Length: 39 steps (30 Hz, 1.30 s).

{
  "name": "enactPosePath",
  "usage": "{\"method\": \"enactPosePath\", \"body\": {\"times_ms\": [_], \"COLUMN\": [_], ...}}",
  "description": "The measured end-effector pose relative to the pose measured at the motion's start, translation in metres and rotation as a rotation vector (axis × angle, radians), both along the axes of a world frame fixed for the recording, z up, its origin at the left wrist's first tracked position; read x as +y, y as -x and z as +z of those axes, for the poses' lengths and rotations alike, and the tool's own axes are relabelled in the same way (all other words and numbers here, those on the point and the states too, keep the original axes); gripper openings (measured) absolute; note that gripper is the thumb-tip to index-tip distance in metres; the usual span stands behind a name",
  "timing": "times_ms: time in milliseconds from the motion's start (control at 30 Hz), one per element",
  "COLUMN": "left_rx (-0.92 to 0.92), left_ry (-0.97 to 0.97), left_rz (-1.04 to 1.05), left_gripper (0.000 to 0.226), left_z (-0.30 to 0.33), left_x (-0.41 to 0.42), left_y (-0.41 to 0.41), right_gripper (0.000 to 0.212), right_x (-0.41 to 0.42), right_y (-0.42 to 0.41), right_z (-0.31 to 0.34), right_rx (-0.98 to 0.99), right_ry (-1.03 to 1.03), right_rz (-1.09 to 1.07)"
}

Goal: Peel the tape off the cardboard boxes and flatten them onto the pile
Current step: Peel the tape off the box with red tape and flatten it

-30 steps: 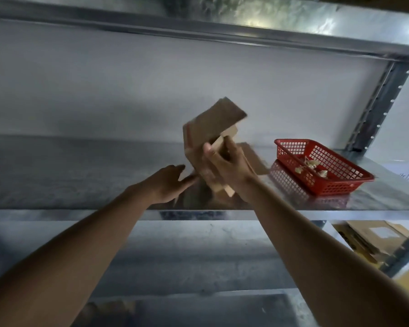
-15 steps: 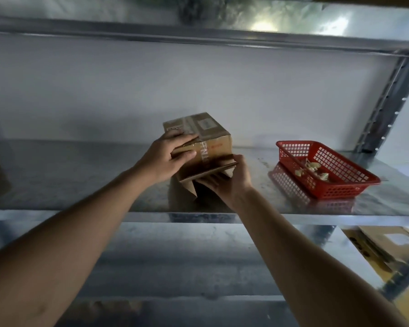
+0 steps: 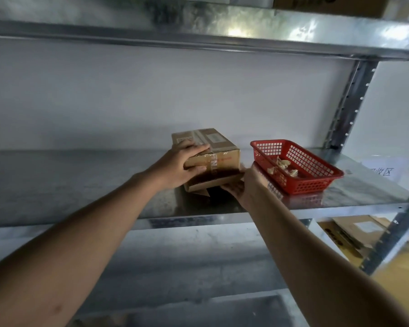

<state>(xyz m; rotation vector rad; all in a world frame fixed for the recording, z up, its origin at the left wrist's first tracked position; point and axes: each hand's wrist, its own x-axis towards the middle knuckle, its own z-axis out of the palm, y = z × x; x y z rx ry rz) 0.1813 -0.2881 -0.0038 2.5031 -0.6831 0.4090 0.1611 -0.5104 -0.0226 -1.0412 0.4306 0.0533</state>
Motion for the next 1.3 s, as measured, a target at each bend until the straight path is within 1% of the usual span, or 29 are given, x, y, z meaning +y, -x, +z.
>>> {"method": "enactPosePath", "body": {"times_ms": [33,67,133,167,200,233,267,300,333,400,467,500,567,633,667,700,767,833,867,933,1033,1100,1133,1233,1300], "left_rx": [0.009,0.011,0.019,0.03,0.041,0.046,0.043,0.037,0.032,0.032,0.033,0.023,0.005,0.024,0.05,0.086,0.182,0.228,0.218,0.166,0.11,0.108,0.103,0.152,0.217], "left_ry": [-0.008,-0.011,-0.014,-0.015,-0.015,-0.013,-0.014,-0.019,-0.024,-0.025,-0.015,-0.013,-0.019,-0.009,0.003,0.01,0.015,-0.021,-0.059,-0.133,-0.157,-0.166,-0.162,-0.163,-0.25], "left_rz": [0.006,0.011,0.012,0.01,0.01,0.014,0.018,0.021,0.022,0.023,0.014,0.001,-0.009,0.041,0.067,0.079,0.052,-0.002,-0.007,0.025,0.061,0.08,0.081,0.128,0.192], "left_gripper": [0.065,0.065,0.065,0.065,0.065,0.065,0.065,0.065,0.065,0.064,0.065,0.065,0.069,0.083,0.091,0.097,0.104,0.103,0.1,0.096,0.096,0.101,0.101,0.097,0.093], "left_z": [0.0,0.001,0.004,0.005,0.007,0.008,0.011,0.013,0.015,0.018,0.021,0.021,0.02,0.017,0.015,0.014,0.009,0.003,0.0,-0.005,-0.013,-0.016,-0.018,-0.025,-0.031], "left_x": [0.001,0.003,0.007,0.009,0.011,0.012,0.014,0.014,0.015,0.015,0.015,0.014,0.015,0.02,0.025,0.029,0.036,0.04,0.04,0.04,0.04,0.042,0.043,0.047,0.047], "left_y": [0.0,0.001,0.002,0.004,0.005,0.006,0.007,0.007,0.008,0.008,0.009,0.01,0.012,0.015,0.017,0.02,0.025,0.028,0.028,0.028,0.025,0.022,0.021,0.017,0.016], "right_gripper": [0.027,0.03,0.043,0.05,0.057,0.059,0.059,0.059,0.061,0.061,0.058,0.055,0.046,0.044,0.049,0.06,0.09,0.115,0.124,0.136,0.152,0.152,0.148,0.123,0.108], "right_x": [-0.002,-0.003,-0.003,-0.003,-0.002,0.0,0.003,0.006,0.009,0.017,0.026,0.03,0.034,0.035,0.034,0.033,0.034,0.043,0.049,0.061,0.072,0.075,0.077,0.082,0.083], "right_y": [0.0,-0.001,-0.003,-0.003,-0.004,-0.004,-0.004,-0.003,-0.002,0.003,0.005,0.004,0.003,0.001,0.001,0.001,0.001,0.003,0.002,0.001,-0.001,-0.002,-0.002,-0.001,0.001], "right_z": [-0.001,-0.002,-0.001,0.0,0.002,0.003,0.005,0.007,0.009,0.013,0.017,0.019,0.02,0.017,0.014,0.012,0.009,0.009,0.009,0.008,0.007,0.006,0.007,0.014,0.02], "right_rx": [0.034,0.06,0.092,0.115,0.133,0.124,0.059,-0.062,-0.226,-0.57,-0.844,-0.925,-0.995,-0.97,-0.92,-0.851,-0.675,-0.504,-0.441,-0.357,-0.278,-0.257,-0.259,-0.304,-0.327], "right_ry": [0.054,0.12,0.315,0.491,0.717,0.914,1.058,1.14,1.185,1.245,1.37,1.454,1.6,1.689,1.714,1.734,1.772,1.776,1.766,1.728,1.677,1.682,1.68,1.705,1.716], "right_rz": [0.013,0.018,-0.032,-0.079,-0.117,-0.144,-0.183,-0.219,-0.234,-0.19,-0.083,-0.017,0.077,0.109,0.124,0.142,0.184,0.196,0.183,0.154,0.147,0.156,0.159,0.167,0.169]}}
